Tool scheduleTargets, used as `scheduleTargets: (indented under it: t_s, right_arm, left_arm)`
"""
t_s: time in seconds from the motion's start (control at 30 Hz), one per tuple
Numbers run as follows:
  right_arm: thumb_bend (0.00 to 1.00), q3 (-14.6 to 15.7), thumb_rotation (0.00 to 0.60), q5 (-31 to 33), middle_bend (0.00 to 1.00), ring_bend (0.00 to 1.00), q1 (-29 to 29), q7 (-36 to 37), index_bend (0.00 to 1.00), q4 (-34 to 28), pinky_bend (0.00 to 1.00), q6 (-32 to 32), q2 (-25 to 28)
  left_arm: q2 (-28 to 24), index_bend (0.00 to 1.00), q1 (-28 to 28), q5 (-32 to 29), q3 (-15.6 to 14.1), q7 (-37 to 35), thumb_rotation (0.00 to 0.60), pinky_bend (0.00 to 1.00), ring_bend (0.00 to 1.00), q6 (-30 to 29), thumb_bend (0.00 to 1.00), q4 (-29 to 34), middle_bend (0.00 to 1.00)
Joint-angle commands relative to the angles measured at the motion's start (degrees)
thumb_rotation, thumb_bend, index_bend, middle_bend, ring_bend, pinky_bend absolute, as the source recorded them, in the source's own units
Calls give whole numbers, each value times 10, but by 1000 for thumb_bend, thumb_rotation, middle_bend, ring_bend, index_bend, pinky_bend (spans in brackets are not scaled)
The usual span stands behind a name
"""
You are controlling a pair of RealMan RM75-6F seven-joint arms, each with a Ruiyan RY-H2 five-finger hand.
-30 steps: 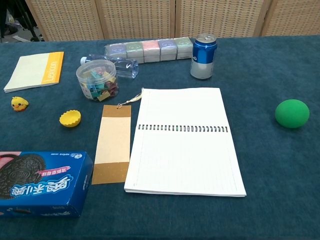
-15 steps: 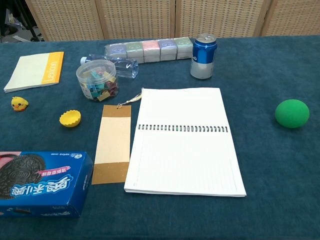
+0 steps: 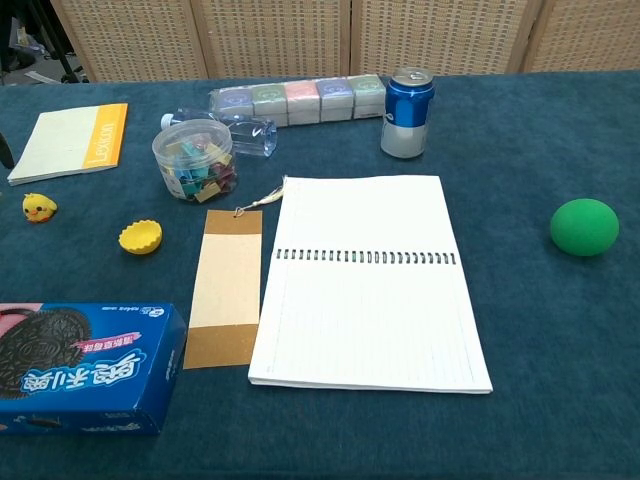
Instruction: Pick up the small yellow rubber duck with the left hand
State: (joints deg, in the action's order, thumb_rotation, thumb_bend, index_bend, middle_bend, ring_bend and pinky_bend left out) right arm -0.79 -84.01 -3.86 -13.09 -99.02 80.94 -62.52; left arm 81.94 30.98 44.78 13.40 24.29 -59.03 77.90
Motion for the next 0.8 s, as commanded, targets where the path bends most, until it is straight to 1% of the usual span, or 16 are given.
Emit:
scheduleTargets:
  t_s: [0.03,0.8]
  right_arm:
    - [0,0,600,0,0,0,0,1,157,0,21,0,0]
    - [0,-1,600,0,0,0,0,4,157,0,20,1,2]
  left_arm:
    - [6,435,5,-7,0,5,600,0,0,3,285,-4,0]
    - [35,435,23,-30,-12,30,600,0,0,6,285,-24,0]
